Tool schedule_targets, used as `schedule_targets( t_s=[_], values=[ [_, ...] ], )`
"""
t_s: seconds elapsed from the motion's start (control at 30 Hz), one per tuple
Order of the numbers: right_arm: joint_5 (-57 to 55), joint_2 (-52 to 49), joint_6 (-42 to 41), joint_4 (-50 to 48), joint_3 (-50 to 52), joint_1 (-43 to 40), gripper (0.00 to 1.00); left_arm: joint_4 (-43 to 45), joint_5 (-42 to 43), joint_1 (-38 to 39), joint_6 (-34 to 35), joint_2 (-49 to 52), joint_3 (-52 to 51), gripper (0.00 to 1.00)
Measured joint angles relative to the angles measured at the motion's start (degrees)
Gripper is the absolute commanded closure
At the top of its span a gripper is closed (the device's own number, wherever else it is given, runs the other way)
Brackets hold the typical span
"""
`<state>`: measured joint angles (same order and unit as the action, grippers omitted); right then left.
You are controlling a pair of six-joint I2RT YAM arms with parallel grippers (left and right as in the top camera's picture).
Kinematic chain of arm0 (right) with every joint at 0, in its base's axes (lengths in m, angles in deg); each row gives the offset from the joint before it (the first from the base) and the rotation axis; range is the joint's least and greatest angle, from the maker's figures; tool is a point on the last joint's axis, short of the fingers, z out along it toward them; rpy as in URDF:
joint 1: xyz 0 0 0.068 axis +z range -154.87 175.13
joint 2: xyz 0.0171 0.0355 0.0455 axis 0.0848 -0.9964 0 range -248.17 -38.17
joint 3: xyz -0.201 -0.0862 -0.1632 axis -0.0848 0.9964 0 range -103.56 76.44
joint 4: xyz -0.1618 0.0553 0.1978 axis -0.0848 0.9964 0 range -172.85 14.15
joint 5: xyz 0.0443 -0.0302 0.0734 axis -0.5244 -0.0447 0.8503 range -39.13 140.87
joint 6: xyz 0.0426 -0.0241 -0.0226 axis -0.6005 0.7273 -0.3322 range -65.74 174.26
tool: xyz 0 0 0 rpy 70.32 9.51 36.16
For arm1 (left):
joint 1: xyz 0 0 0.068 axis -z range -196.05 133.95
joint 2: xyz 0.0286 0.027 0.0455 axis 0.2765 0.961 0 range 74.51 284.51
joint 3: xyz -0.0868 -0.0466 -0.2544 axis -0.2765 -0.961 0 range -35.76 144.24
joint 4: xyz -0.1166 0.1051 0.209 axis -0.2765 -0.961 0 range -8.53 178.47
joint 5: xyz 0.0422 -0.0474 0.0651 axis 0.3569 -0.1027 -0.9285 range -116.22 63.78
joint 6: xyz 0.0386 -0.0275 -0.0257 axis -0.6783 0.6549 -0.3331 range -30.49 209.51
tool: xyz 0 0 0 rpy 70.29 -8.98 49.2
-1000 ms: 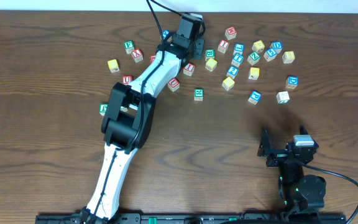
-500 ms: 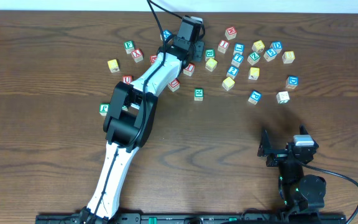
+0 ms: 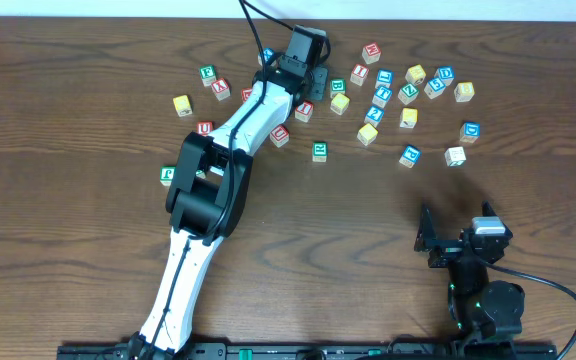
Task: Spell out CORL
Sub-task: 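Align the left gripper fingers around the yellow C block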
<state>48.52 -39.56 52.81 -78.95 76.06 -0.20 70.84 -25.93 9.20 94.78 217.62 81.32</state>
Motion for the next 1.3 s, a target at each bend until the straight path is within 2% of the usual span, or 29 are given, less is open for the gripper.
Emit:
schedule_targets(
  t_s=[0.43, 0.97, 1.1, 1.13, 1.23, 1.3],
  values=[
    [0.0, 0.0, 0.0, 0.0, 0.0, 0.0, 0.01, -8.3, 0.0, 0.1, 0.0, -1.5, 0.9, 0.92],
    [0.0, 0.0, 0.0, 0.0, 0.0, 0.0, 0.01, -9.2, 0.0, 0.1, -1.1, -2.9, 2.3, 0.91],
    [0.0, 0.0, 0.0, 0.0, 0.0, 0.0, 0.01, -9.2, 0.0, 0.1, -0.9, -5.4, 4.4, 0.85],
    [0.0, 0.0, 0.0, 0.0, 0.0, 0.0, 0.01, -9.2, 0.0, 0.1, -0.6, -5.9, 5.1, 0.75],
    [0.0, 0.0, 0.0, 0.0, 0.0, 0.0, 0.01, -10.8, 0.0, 0.1, 1.6, -7.0, 6.5, 0.74],
    [0.0, 0.0, 0.0, 0.0, 0.0, 0.0, 0.01, -12.3, 0.0, 0.1, 3.6, -7.6, 6.8, 0.67]
  ],
)
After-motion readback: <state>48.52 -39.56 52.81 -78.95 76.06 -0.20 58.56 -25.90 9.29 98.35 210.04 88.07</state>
